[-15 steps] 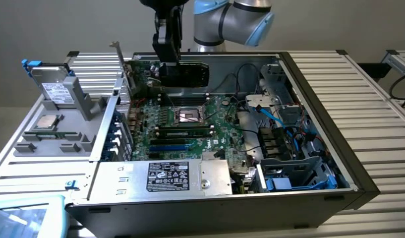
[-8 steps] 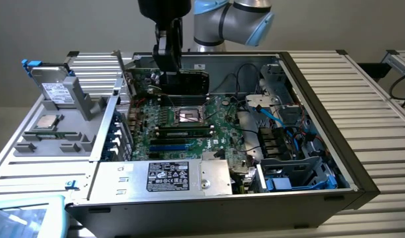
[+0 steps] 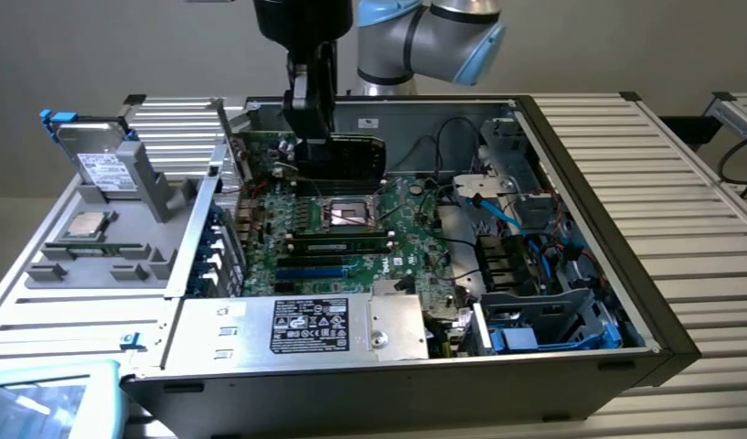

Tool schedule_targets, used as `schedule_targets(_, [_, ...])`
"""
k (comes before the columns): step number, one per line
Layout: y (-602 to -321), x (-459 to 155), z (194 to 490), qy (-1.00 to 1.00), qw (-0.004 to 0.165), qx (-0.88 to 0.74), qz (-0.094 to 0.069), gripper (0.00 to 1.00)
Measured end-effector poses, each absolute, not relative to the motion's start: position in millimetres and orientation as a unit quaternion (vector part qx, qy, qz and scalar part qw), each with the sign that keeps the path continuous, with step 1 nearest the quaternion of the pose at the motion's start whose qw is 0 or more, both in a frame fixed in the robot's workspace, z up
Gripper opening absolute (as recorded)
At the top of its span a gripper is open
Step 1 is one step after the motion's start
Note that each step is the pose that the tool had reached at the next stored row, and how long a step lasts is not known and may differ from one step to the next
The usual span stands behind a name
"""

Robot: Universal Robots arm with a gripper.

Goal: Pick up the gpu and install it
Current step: 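Pick up the gpu and move the gpu toward the slot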

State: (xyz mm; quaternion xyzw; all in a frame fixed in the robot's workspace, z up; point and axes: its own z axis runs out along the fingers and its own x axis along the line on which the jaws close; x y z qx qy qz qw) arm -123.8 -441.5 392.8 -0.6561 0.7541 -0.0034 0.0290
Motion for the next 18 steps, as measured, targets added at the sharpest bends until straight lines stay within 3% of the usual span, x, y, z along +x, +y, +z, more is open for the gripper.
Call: schedule_targets(18, [-462.3, -130.1, 360.2, 0.754, 0.029, -0.656, -0.003, 0.27])
